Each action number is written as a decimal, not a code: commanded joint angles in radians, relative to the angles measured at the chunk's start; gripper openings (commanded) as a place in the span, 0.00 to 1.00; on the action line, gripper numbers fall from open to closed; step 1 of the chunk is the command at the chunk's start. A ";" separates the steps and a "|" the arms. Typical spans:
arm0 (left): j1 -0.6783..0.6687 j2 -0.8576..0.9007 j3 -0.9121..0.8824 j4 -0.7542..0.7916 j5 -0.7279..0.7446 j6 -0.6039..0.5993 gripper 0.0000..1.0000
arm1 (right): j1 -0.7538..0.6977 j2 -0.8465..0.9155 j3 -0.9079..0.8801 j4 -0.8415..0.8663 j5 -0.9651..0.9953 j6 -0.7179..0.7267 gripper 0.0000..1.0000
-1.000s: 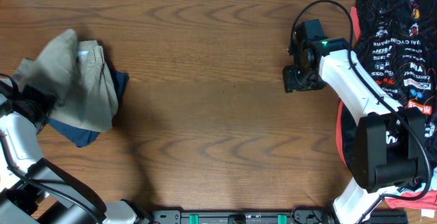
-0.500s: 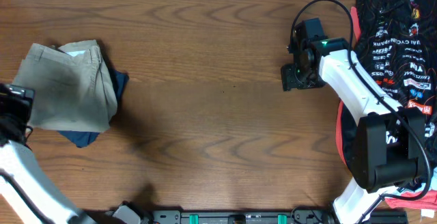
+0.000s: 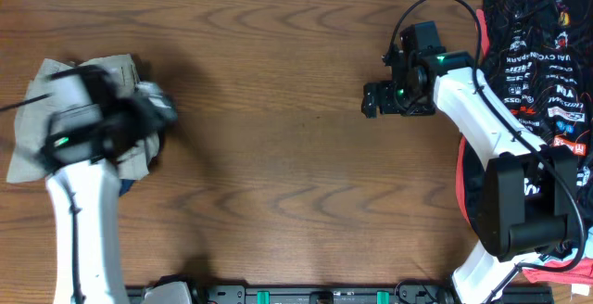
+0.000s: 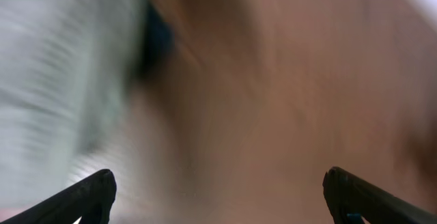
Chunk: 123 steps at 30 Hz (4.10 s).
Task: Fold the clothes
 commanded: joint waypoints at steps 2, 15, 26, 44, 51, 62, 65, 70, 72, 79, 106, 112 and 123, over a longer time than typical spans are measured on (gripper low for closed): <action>-0.136 0.059 0.006 -0.125 0.004 0.122 0.98 | -0.071 -0.005 -0.001 -0.039 -0.023 0.029 0.99; -0.180 -0.090 -0.008 -0.398 -0.093 0.205 0.98 | -0.242 -0.053 -0.008 -0.272 -0.013 -0.042 0.99; -0.181 -0.684 -0.225 -0.267 -0.135 0.199 0.98 | -0.233 -0.490 -0.425 0.164 -0.004 0.007 0.99; -0.181 -0.985 -0.302 -0.178 -0.111 0.191 0.98 | -0.233 -0.959 -0.677 0.319 0.031 0.006 0.99; -0.181 -0.985 -0.302 -0.178 -0.111 0.191 0.98 | -0.233 -0.953 -0.677 0.318 0.031 0.006 0.99; -0.181 -0.985 -0.302 -0.178 -0.111 0.191 0.98 | -0.233 -0.953 -0.677 0.318 0.031 0.006 0.99; -0.181 -0.985 -0.302 -0.178 -0.111 0.191 0.98 | -0.233 -0.953 -0.677 0.318 0.031 0.006 0.99; -0.181 -0.985 -0.302 -0.178 -0.111 0.191 0.98 | -0.233 -0.953 -0.677 0.318 0.031 0.006 0.99; -0.181 -0.985 -0.302 -0.178 -0.111 0.191 0.98 | -0.233 -0.953 -0.677 0.318 0.031 0.006 0.99; -0.181 -0.985 -0.302 -0.178 -0.111 0.191 0.98 | -0.233 -0.978 -0.678 0.318 0.031 0.006 0.99; -0.181 -0.985 -0.302 -0.178 -0.111 0.191 0.98 | -0.130 -1.736 -1.289 0.874 0.024 -0.156 0.99; -0.181 -0.985 -0.302 -0.178 -0.111 0.191 0.98 | -0.130 -1.867 -1.391 0.866 0.043 -0.219 0.99; -0.181 -0.985 -0.302 -0.178 -0.111 0.191 0.98 | -0.133 -1.878 -1.390 0.777 0.053 -0.304 0.99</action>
